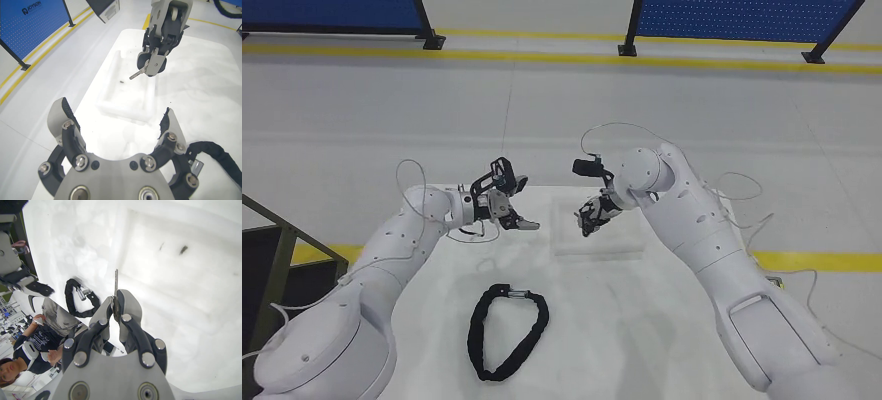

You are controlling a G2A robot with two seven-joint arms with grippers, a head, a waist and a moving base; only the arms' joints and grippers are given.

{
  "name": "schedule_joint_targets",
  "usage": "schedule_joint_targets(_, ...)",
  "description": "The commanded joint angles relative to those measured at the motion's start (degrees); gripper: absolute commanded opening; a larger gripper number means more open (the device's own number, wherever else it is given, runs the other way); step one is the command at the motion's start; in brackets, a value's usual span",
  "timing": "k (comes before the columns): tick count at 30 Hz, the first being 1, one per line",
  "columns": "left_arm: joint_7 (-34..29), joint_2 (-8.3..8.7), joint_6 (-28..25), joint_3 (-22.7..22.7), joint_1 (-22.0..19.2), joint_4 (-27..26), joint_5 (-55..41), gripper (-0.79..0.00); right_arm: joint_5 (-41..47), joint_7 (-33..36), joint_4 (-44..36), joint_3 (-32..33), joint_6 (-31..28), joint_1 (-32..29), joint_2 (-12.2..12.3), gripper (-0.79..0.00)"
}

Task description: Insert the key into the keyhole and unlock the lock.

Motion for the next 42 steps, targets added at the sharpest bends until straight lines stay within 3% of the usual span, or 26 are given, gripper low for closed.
schedule_joint_targets(1, 2.3, 0.82, -0.9, 0.5, -0.1, -0.4, 2.2, 0.0, 0.0, 1.8, -2.1, 0.9, -0.7, -0.9, 0.6, -0.785)
schedule_joint_targets(3, 6.2, 1.84, -0.9, 1.4, 0.4, -1.4, 4.0, 0.0, -0.2, 3.1, -4.4, 2.1, -1.2, -2.0, 1.4, -0.785)
schedule_joint_targets(9, 6.2, 5.86, -0.9, 4.7, 0.7, -7.2, 8.2, 0.0, 3.3, 6.2, -13.3, 7.3, -4.9, -7.3, 3.9, -0.785)
schedule_joint_targets(19, 6.2, 14.93, -0.9, 6.6, 4.7, -22.9, 10.1, 0.0, 15.5, 6.2, -26.4, 11.0, -10.4, -15.7, 9.8, -0.785)
schedule_joint_targets(30, 6.2, 24.89, -0.9, 6.6, 9.5, -35.7, 10.9, 0.0, 15.5, 6.2, -26.4, 11.0, -10.4, -15.7, 9.8, -0.785)
schedule_joint_targets(42, 6.2, 25.12, -0.9, 6.6, 9.6, -35.9, 11.0, 0.0, 15.5, 6.2, -26.4, 11.0, -10.4, -15.7, 9.8, -0.785)
